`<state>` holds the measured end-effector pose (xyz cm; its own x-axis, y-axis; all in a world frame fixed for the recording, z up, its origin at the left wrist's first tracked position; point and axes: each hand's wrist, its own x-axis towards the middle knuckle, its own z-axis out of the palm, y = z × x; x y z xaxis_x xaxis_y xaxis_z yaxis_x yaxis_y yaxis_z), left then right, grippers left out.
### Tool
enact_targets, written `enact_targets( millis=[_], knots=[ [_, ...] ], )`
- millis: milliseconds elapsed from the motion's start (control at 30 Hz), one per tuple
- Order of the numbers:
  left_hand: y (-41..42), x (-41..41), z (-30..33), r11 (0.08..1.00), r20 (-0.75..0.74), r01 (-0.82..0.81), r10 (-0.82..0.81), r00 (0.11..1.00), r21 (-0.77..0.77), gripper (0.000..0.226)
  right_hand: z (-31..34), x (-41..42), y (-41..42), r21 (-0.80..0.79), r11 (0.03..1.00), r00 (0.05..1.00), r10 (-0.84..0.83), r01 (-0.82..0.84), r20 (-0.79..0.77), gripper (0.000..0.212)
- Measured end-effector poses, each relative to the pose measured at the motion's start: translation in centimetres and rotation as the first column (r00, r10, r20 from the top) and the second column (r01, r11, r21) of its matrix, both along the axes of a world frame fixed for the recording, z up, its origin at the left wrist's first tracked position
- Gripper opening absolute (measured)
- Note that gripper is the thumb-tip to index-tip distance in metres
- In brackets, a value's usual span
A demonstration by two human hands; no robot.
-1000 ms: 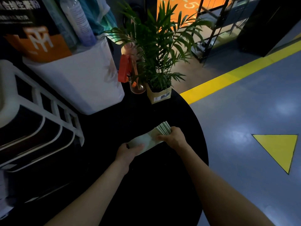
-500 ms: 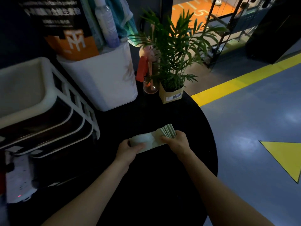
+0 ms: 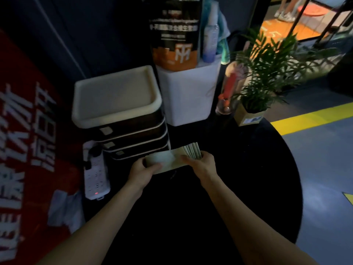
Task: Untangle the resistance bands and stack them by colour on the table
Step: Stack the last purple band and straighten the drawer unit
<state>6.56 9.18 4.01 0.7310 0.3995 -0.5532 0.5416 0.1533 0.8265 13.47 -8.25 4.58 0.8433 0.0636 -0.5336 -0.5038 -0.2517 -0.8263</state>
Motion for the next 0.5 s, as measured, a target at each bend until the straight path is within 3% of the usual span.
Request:
enact_targets(
  millis=[233,400,500],
  knots=[
    [6.0,-1.7,-1.6,0.994,0.012,-0.013,0.012,1.0,0.11,0.058,-1.6,-1.8,6.7,-0.017,0.999,0.999,0.041,-0.041,0.026,0.036],
    [7.5,-2.0,-3.4,0.983,-0.049,-0.002,0.011,0.999,0.183,0.051,-3.3,-2.2,9.3,-0.172,0.978,0.991,0.124,-0.114,0.048,0.043],
    [7.7,-1.5,-4.2,0.962,-0.141,0.088,-0.052,0.989,0.258,0.058,-3.9,-2.3,10.1,-0.264,0.952,0.984,0.174,-0.156,0.047,0.048]
  ],
)
